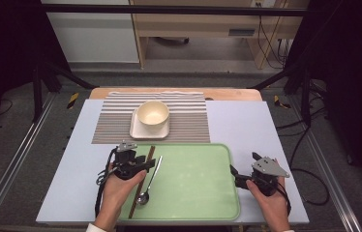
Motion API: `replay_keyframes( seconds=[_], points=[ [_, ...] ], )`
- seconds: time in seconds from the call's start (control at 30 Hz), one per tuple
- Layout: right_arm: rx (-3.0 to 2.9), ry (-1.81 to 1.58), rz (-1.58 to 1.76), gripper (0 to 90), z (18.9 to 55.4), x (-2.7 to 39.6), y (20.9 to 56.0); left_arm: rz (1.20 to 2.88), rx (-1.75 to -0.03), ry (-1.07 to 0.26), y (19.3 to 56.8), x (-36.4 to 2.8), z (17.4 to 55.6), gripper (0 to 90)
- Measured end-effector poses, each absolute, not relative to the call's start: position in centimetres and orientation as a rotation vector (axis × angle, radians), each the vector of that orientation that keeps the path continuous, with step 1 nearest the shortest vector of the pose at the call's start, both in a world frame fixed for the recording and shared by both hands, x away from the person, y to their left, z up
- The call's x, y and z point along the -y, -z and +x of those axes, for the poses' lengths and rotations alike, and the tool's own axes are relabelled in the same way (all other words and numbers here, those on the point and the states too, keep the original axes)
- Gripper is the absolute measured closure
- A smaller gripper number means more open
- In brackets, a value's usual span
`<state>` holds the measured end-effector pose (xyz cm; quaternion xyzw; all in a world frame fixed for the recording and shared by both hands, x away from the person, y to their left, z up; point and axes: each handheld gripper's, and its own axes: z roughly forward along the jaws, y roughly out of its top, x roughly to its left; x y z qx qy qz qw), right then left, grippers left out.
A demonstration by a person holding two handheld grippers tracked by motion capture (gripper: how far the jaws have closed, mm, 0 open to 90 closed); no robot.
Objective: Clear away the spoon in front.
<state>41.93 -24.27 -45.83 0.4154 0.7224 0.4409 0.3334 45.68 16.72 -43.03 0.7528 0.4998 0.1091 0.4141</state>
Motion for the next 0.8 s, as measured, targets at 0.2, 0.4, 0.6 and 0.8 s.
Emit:
replay_keyframes(
  seconds=[0.2, 0.4, 0.6, 0.8],
  points=[
    [-1.886, -1.15, 1.083, 9.8, 42.0, 24.3, 45.8, 1.901, -1.224, -0.342, 42.8, -16.7, 45.9, 42.9],
    [-1.885, -1.15, 1.08, 9.6, 42.0, 24.3, 45.8, 1.897, -1.198, -0.384, 42.6, -16.7, 46.4, 34.7],
    [-1.881, -1.155, 1.081, 9.2, 42.0, 24.4, 45.8, 1.9, -1.157, -0.407, 42.1, -16.7, 47.3, 28.2],
    [-1.882, -1.16, 1.079, 9.1, 42.1, 24.4, 45.8, 1.895, -1.128, -0.447, 41.8, -16.7, 48.2, 22.4]
  ],
)
